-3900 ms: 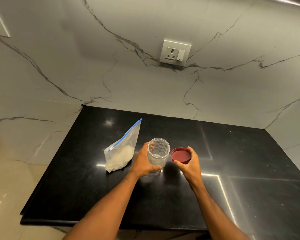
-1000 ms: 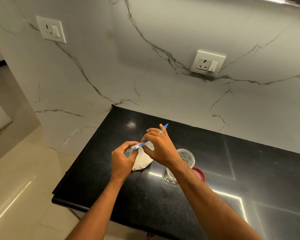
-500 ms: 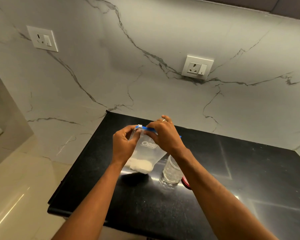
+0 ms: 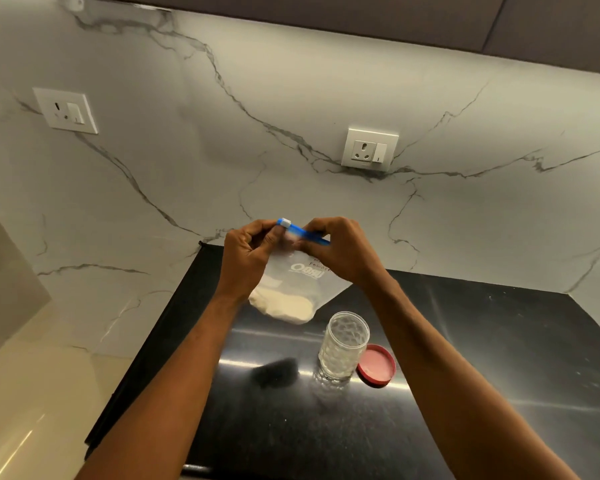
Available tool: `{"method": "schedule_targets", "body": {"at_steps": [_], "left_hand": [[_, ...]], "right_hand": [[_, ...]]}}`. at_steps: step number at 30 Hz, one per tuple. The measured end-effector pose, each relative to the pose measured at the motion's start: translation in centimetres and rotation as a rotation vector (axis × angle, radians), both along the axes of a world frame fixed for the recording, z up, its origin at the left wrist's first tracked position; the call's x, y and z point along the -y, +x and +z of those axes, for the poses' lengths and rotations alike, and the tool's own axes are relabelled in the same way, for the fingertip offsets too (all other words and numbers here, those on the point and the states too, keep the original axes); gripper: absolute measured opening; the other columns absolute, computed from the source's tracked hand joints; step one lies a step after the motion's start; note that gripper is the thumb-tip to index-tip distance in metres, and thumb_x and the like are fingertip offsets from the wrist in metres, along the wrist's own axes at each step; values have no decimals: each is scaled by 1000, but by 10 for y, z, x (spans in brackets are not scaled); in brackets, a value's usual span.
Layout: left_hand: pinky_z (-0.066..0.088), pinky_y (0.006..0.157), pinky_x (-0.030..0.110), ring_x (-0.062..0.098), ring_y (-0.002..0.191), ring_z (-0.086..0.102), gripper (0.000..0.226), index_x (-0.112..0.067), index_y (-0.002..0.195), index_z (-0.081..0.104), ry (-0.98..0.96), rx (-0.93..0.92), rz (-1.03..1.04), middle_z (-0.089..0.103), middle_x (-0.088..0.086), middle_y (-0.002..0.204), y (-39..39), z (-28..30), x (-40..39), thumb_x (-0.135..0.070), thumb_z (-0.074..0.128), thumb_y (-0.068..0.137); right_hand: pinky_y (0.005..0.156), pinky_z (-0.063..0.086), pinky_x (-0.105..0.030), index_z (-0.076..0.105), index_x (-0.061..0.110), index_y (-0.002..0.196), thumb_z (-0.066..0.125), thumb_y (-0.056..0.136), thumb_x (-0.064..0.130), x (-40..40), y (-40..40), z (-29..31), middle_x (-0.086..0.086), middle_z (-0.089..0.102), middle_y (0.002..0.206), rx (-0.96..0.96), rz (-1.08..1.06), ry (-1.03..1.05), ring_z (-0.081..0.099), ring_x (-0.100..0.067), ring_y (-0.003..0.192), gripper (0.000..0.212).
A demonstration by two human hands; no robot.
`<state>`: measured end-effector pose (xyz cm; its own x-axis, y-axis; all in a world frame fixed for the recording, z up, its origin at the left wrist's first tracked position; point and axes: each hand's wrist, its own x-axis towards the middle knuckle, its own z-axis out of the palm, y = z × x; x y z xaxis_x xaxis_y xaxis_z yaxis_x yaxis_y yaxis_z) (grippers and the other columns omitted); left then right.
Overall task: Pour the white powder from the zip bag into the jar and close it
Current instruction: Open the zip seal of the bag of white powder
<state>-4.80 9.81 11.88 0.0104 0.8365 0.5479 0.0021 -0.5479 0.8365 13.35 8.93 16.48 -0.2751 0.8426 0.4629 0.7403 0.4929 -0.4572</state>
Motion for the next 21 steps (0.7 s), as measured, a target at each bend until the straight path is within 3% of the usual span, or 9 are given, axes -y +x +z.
{"method": "schedule_targets", "body": {"at_steps": [3,6,12,21], "left_hand": [[60,75,22,7,83,74,17,-15,105,72,35,-48,-32,76,-18,86,3,10,3,-23,64,93],[56,72,14,4,80,74,13,-12,105,71,59,-82,-60,76,-20,82,6,13,4,-13,63,95],[59,76,19,7,80,74,15,-9,105,72,56,-80,-76,75,-6,88,9,13,8,-13,62,95],[57,73,16,6,79,74,11,-17,102,72,50,-73,-41,76,-21,81,10,9,8,-17,64,95]], "right_hand": [[75,49,-8,73,13,104,76,84,37,6,2,13,3,74,91,-135,25,26,67,-2,80,31],[75,46,-3,73,14,105,75,84,36,8,0,24,6,74,89,-198,24,56,67,5,81,31],[70,41,1,76,15,97,75,86,27,8,-6,29,6,74,88,-187,40,26,62,14,77,16],[70,41,1,76,8,99,74,87,22,12,-8,29,-5,75,94,-154,30,23,64,-5,81,18]]}}
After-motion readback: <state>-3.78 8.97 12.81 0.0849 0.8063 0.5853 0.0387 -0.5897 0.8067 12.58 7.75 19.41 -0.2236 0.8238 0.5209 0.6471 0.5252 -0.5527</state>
